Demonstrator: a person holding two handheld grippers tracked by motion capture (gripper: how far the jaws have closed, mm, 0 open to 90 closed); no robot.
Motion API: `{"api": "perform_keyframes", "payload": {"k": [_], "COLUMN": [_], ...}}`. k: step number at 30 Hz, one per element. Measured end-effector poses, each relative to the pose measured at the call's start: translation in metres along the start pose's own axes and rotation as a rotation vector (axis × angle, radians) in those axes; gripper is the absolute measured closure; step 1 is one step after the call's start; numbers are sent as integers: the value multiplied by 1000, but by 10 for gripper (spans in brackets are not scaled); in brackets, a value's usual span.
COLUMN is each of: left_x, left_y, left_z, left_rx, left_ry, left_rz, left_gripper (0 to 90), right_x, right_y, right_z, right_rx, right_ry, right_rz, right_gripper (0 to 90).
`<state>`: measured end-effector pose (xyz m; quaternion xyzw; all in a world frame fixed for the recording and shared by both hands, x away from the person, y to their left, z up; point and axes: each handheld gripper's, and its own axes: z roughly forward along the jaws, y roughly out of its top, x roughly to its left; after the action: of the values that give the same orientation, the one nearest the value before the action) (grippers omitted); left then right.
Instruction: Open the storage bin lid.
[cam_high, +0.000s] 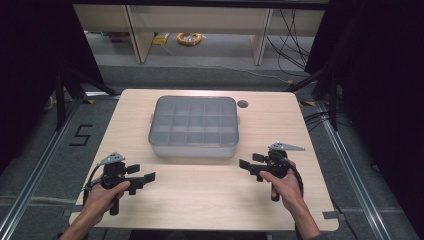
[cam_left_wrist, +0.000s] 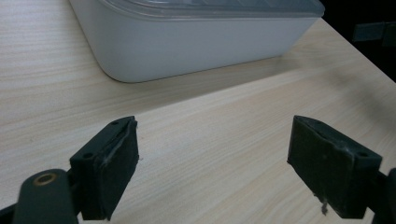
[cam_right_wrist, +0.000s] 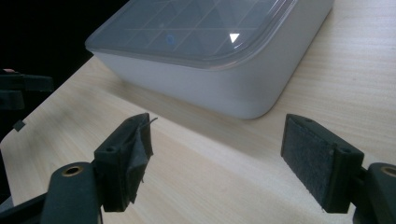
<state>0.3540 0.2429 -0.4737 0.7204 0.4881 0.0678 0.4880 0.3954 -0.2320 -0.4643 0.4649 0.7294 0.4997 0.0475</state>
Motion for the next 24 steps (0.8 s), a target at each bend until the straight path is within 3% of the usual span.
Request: {"api": "perform_keyframes", "payload": {"k": [3,5,6,8,10,12,13,16,17,18,19,20,22,23,24], "left_x": [3,5,6,7,8,12,13,15,16,17,18,19,20,23,24], "left_y": [4,7,8,10,13,20,22,26,30,32,34,36,37,41,44], "left_z": [1,3,4,5,7,8,9,10,11,12,12,14,15,17,17], "left_rx": [-6,-4,-11,-6,-9,-12,-20,-21,-30,-34,-26,-30,-28,-33,-30], "left_ry": [-2,0,-3,-4,-4,6,14,8,13,10,5,11,14,8,15], "left_rz": [-10,-18,-20,-20,-21,-23,-24,-26,-29,-33,-33,-36,-42,-47,-50], "left_gripper": [158,159,159,158,159,159,159,159,159,159,159,159,159,159,159], "right_x": [1,-4,-2,-4,-4,-8,-6,-8,-7,-10,-10,-13,-15,-14,-16], "right_y": [3,6,7,8,13,17,19,23,27,29,31,33,36,38,39], "right_z": [2,4,4,6,8,11,12,13,14,16,16,17,18,19,21], "right_rx": [6,-3,3,-4,3,-18,-11,-17,-21,-32,-29,-38,-40,-39,-50], "right_ry": [-3,0,3,-1,7,-3,-2,8,10,5,15,3,2,7,-3], "right_rz": [45,19,46,33,55,4,40,25,53,25,41,24,39,71,51], "right_gripper": [255,255,255,255,256,256,257,257,257,258,259,259,261,262,263]}}
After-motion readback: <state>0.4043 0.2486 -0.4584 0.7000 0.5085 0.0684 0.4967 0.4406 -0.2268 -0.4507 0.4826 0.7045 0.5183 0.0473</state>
